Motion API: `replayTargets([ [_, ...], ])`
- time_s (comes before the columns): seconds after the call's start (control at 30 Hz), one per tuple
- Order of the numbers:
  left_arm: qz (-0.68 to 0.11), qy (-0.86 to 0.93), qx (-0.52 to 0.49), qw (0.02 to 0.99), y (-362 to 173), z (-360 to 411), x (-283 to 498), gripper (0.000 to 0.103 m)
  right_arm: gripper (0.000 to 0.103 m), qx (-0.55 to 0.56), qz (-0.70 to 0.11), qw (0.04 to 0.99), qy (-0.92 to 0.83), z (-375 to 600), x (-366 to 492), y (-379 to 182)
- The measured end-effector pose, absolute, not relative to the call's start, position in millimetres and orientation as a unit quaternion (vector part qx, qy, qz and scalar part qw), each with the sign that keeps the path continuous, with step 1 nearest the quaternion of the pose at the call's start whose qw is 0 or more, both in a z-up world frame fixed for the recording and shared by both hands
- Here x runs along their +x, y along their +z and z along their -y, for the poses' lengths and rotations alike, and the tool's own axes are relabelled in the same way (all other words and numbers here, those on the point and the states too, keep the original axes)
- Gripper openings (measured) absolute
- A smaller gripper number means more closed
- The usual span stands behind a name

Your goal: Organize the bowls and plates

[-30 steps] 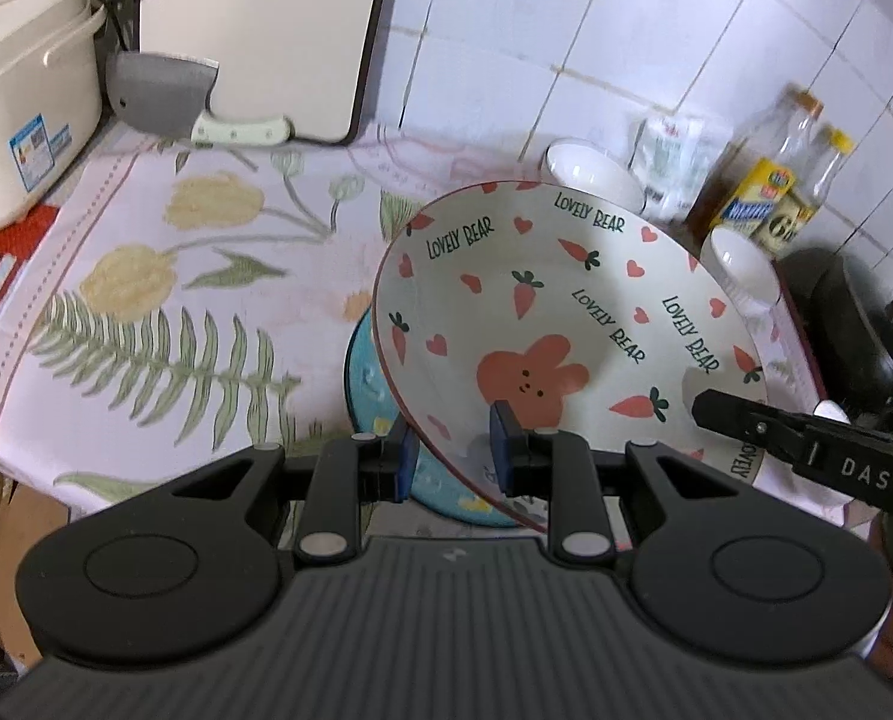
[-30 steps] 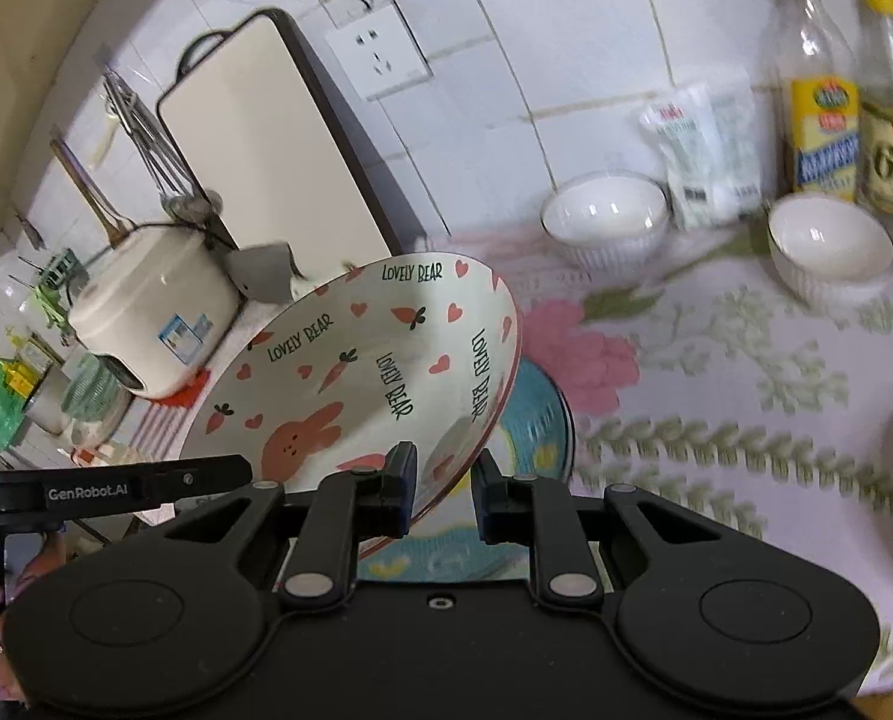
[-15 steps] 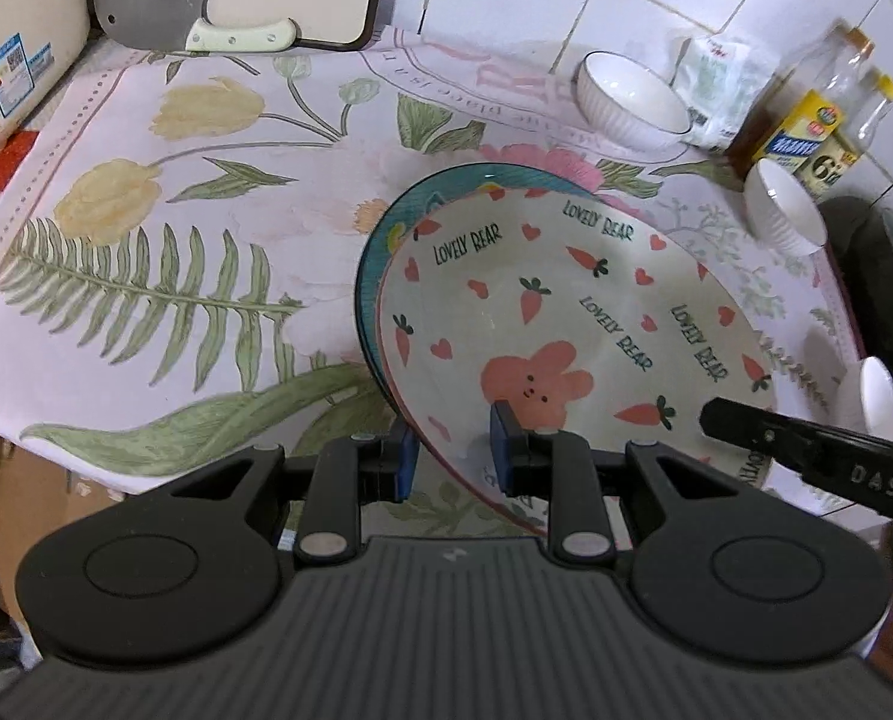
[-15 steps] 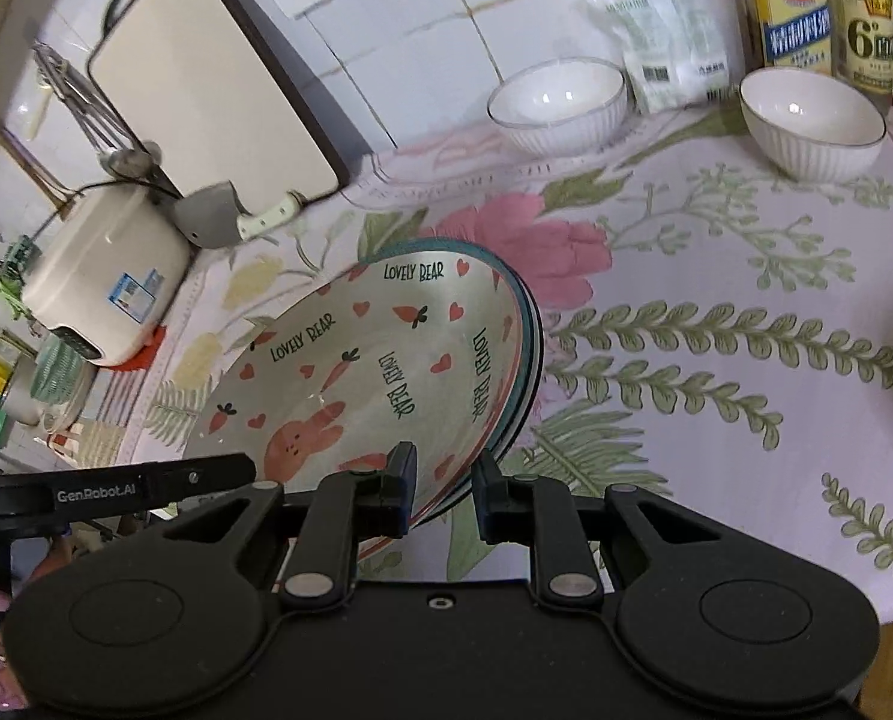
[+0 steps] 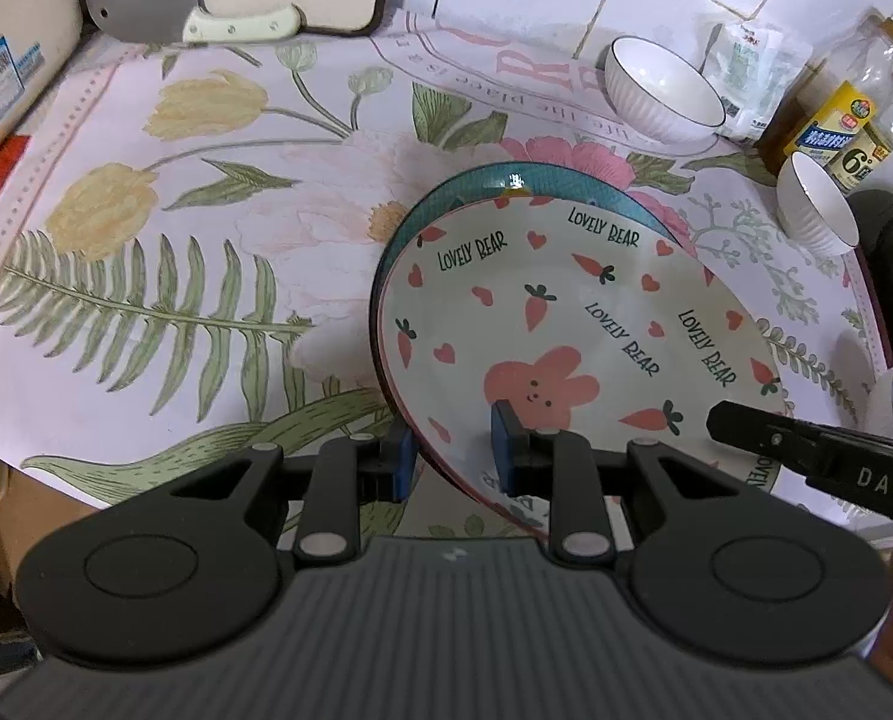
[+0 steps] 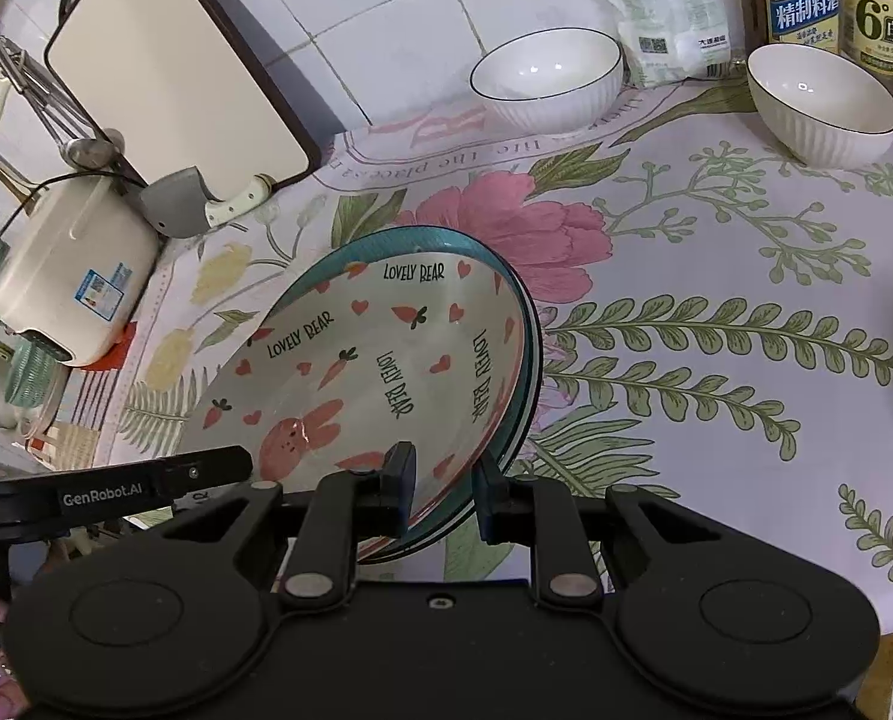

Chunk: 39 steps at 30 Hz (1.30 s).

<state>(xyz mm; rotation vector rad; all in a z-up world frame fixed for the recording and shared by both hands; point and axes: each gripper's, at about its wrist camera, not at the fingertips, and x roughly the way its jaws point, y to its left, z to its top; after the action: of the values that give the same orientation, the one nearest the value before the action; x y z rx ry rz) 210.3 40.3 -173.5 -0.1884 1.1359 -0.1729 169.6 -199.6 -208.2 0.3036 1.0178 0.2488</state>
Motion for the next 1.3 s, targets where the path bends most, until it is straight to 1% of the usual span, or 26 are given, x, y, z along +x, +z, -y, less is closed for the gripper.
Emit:
replayTargets([
  [0.43,-0.556,-0.082,-0.114,0.820,-181.2,-45.7,213.4,0.024,0.024,0.066,-0.482,0.868,0.093,181.1,166.9,-201.6],
  [0.83,-0.574,-0.064,-0.086,0.812,-191.1,-33.8,216.0,0.025,0.026,0.013,-0.462,0.883,0.079,174.0,170.2,-215.0],
  [1.03,-0.561,-0.055,-0.067,0.823,-190.8,-29.6,212.6,0.024,0.026,0.002,-0.448,0.891,0.076,172.8,172.3,-223.5],
  [1.3,-0.558,-0.049,-0.052,0.826,-186.1,-20.9,204.6,0.024,0.027,-0.014,-0.431,0.898,0.086,176.2,166.8,-220.9],
])
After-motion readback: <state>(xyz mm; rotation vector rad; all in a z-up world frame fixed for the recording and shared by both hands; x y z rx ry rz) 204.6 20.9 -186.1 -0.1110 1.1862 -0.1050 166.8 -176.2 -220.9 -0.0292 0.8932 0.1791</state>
